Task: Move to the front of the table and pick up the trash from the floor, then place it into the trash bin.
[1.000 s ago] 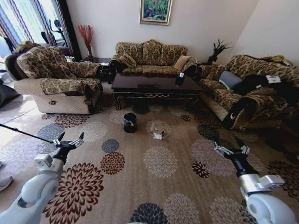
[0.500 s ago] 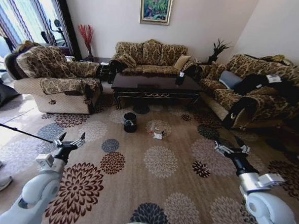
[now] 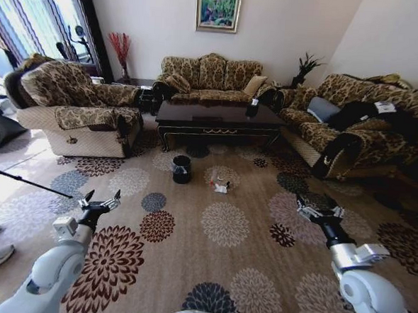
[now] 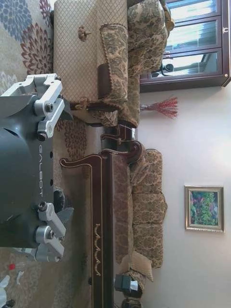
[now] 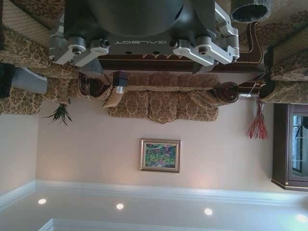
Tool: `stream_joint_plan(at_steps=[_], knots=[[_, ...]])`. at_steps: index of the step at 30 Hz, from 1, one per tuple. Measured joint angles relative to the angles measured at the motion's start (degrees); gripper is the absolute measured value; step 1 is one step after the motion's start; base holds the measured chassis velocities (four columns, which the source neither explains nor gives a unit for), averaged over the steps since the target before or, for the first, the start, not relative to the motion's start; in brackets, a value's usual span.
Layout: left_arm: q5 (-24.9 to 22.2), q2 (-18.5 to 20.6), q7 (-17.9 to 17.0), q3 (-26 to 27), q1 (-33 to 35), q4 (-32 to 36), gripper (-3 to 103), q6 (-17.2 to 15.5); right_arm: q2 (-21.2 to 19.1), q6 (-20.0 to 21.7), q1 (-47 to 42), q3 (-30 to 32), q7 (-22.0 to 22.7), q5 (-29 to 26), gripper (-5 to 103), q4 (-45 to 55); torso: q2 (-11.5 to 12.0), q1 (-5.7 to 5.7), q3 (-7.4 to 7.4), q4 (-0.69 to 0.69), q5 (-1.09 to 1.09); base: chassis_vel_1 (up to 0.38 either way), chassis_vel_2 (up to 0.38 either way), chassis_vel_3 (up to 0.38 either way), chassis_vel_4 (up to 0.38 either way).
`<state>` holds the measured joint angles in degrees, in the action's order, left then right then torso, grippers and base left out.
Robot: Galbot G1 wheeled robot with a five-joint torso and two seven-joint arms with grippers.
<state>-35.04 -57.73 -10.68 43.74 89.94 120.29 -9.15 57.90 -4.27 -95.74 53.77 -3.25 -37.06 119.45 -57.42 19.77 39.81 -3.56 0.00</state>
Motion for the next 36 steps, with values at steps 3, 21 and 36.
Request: stream_joint_plan(at_steps=[3, 21, 36], knots=[[0.24, -0.05, 0.07, 0.06, 0.13, -0.11, 100, -0.01, 0.03, -0.02, 0.2, -0.23, -0.01, 0.18, 100, -0.03, 0.67, -0.28, -0.38, 0.0, 0.0, 0.0, 0.0, 0.0, 0.0], [1.85, -1.2, -0.24, 0.08, -0.12, -0.89, 100, -0.73, 0.86, -1.16, 2.36, -3.99, -0.6, 3.01, 100, -3.65, 5.74, -2.52, -3.2, 0.0, 0.0, 0.0, 0.0, 0.0, 0.0], [1.57, -0.22, 0.67, 0.58, 1.64, 2.12, 100, -1.36, -0.67, -1.71, 2.29, -4.08, -1.09, 3.37, 100, -3.25, 9.5, -4.14, -5.35, 0.0, 0.0, 0.0, 0.0, 0.0, 0.0]])
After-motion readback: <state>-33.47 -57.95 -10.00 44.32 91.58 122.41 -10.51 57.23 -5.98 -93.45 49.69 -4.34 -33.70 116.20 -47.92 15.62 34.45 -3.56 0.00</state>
